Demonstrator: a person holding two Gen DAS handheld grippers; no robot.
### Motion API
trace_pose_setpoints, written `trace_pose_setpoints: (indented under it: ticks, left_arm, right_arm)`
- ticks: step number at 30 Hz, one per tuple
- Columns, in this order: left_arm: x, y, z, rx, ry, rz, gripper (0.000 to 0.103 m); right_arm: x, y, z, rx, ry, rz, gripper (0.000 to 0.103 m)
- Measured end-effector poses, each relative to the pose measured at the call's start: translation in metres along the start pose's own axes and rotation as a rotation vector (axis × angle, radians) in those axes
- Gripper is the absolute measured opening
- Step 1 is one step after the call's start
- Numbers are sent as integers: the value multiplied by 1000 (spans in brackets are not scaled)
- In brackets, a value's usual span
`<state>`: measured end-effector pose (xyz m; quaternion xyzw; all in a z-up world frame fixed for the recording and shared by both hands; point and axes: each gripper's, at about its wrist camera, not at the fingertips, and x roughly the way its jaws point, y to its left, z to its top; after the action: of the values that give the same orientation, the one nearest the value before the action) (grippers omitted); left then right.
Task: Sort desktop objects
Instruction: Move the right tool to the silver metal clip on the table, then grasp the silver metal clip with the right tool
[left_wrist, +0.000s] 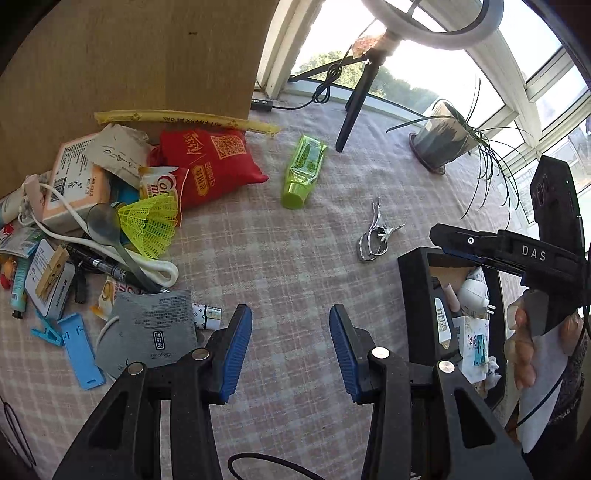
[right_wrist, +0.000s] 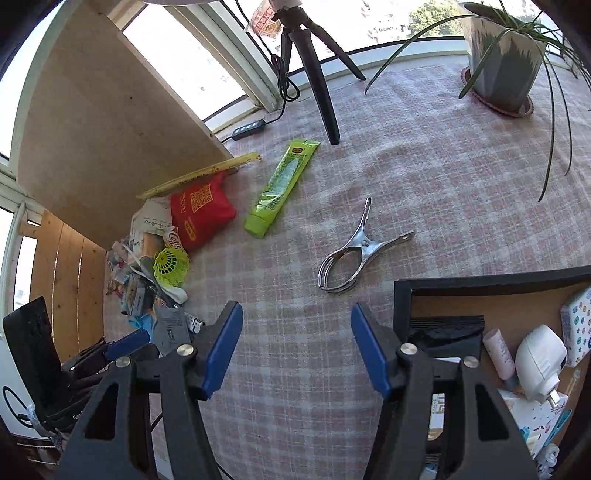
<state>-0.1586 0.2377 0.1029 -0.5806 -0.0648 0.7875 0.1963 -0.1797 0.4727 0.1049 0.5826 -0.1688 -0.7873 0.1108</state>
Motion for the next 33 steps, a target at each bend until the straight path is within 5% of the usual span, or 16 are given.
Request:
trace_pose_setpoints:
  ticks: [7,12,21,33]
  left_arm:
    - [63,-58,19,128,66,-70,41]
    - [108,-92,18,228,111,-49,41]
    - [147,-90,29,148,130,-75,30]
    - [145,-88,27,147,108,-71,19]
  right_arm:
    - [42,-25,49,24,92,-8,60]
    - [76,-29,64,-9,159,-47,60]
    - [103,-39,71,-19,209,-54,59]
    - [110,-39,62,-13,215,-47,33]
